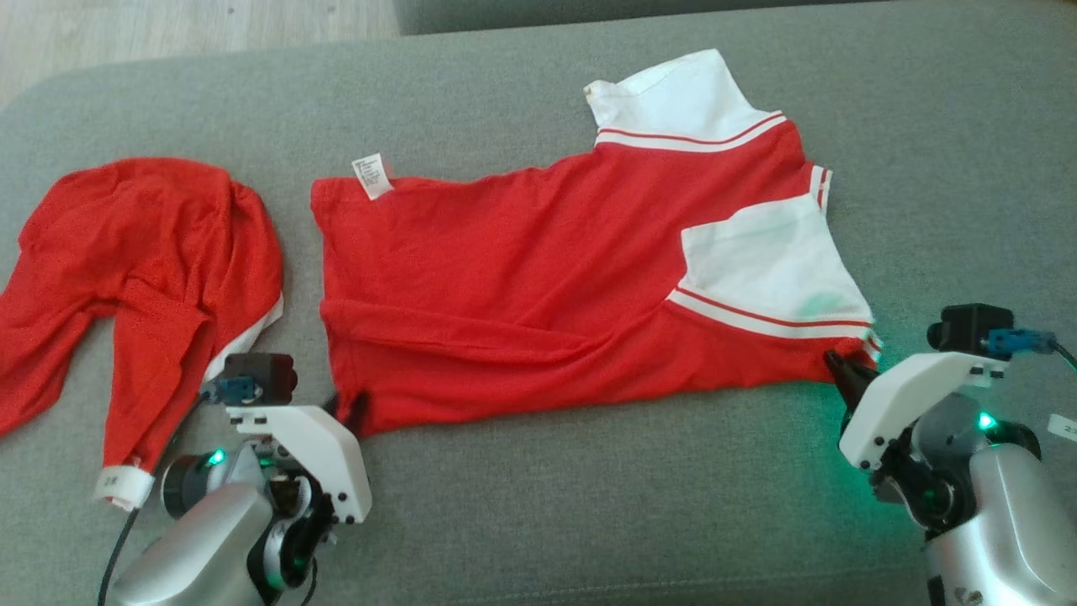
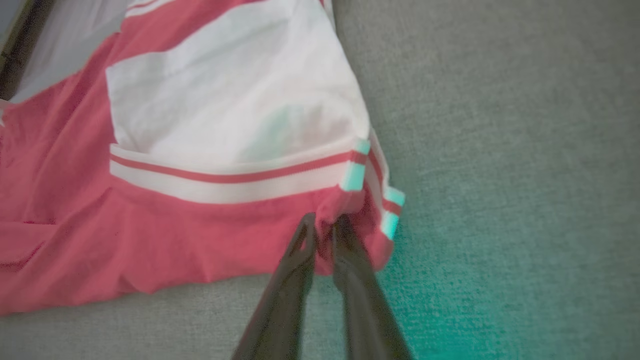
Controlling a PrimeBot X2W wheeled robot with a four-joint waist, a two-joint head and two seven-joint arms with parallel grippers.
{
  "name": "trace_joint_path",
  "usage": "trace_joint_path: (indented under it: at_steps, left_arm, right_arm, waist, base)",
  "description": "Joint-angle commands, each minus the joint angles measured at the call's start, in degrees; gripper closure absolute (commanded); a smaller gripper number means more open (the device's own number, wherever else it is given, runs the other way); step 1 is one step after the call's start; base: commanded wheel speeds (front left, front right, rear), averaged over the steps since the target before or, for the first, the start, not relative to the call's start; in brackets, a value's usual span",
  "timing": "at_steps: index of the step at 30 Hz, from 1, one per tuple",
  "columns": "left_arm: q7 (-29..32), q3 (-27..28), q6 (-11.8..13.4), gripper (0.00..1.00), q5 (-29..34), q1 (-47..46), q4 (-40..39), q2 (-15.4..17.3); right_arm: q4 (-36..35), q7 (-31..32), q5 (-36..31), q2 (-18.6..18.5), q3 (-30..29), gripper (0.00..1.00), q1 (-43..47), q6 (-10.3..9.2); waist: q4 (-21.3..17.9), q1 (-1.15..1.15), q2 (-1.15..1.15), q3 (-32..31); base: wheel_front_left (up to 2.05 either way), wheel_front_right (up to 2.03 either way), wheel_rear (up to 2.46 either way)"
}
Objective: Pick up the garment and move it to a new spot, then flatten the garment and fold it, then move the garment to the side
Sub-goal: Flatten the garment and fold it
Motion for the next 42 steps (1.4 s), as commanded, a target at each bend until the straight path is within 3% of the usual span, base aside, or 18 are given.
trace_joint_path:
  at_steps: [1,8,14,16,22,30,31,32,33,38,42]
  left_arm:
    - [0.3,1.9,-0.1,1.0,-0.5,-0.9,-0.9,1.2]
    - [0.5,3.7,1.1,1.0,-1.7,0.9,-5.9,4.8]
    - [3.3,4.4,3.0,1.0,-2.7,3.6,-11.5,9.1]
    - [5.4,4.2,4.2,1.0,-3.5,5.9,-15.4,11.2]
    - [8.2,3.4,6.1,1.0,-4.8,10.0,-20.4,13.4]
    - [10.2,2.9,8.6,1.0,-6.7,14.7,-25.7,15.2]
    - [10.4,2.9,8.9,0.62,-6.8,14.8,-25.9,15.4]
    - [10.7,2.8,9.1,0.13,-6.6,14.9,-26.1,15.6]
    - [10.9,2.7,9.3,0.0,-6.5,14.7,-26.3,15.8]
    - [11.9,3.1,9.1,0.0,-5.5,12.1,-27.7,17.0]
    - [12.6,4.3,7.1,0.0,-4.6,6.8,-28.2,17.7]
  right_arm:
    - [-2.4,-1.2,0.6,0.0,1.9,1.0,-1.4,0.44]
    - [-3.9,-6.1,1.6,-1.6,1.4,1.0,-0.5,0.44]
    - [-5.7,-3.8,2.3,-3.1,1.2,1.0,2.2,0.44]
    - [-8.2,-0.5,2.6,-3.8,1.4,1.0,5.2,0.44]
    - [-14.0,6.0,2.2,-4.2,0.6,1.0,11.1,0.44]
    - [-25.8,14.8,0.9,-2.2,-1.7,1.0,19.4,0.44]
    - [-26.6,15.0,0.6,-1.9,-2.2,0.8,19.7,0.44]
    - [-27.3,15.0,0.3,-1.7,-2.5,0.09,19.7,0.44]
    - [-27.7,15.0,-0.1,-1.5,-2.8,0.0,19.7,0.44]
    - [-29.9,13.7,-1.0,-1.1,-3.4,0.0,17.8,0.44]
    - [-32.1,10.0,-0.5,-1.5,-3.6,0.0,13.8,0.44]
  waist:
    - [-0.1,0.0,0.0,-0.7]
    - [-0.1,0.0,0.0,-4.1]
    - [-0.1,0.0,0.0,-5.9]
    - [-0.2,0.0,0.0,-6.7]
    - [-0.7,0.0,0.0,-7.3]
    - [-1.4,0.0,0.0,-7.7]
    - [-1.5,0.0,0.0,-7.8]
    - [-1.5,0.0,0.0,-7.7]
    - [-1.5,0.0,0.0,-7.7]
    - [-1.1,0.0,0.0,-7.9]
    - [-0.5,0.0,0.0,-7.4]
  base:
    - [0.0,0.0,0.0]
    - [0.0,0.0,0.0]
    - [0.0,0.0,0.0]
    - [0.0,0.0,0.0]
    - [0.0,0.0,0.0]
    - [0.0,0.0,0.0]
    - [0.0,0.0,0.0]
    - [0.0,0.0,0.0]
    - [0.0,0.0,0.0]
    - [0.0,0.0,0.0]
    - [0.0,0.0,0.0]
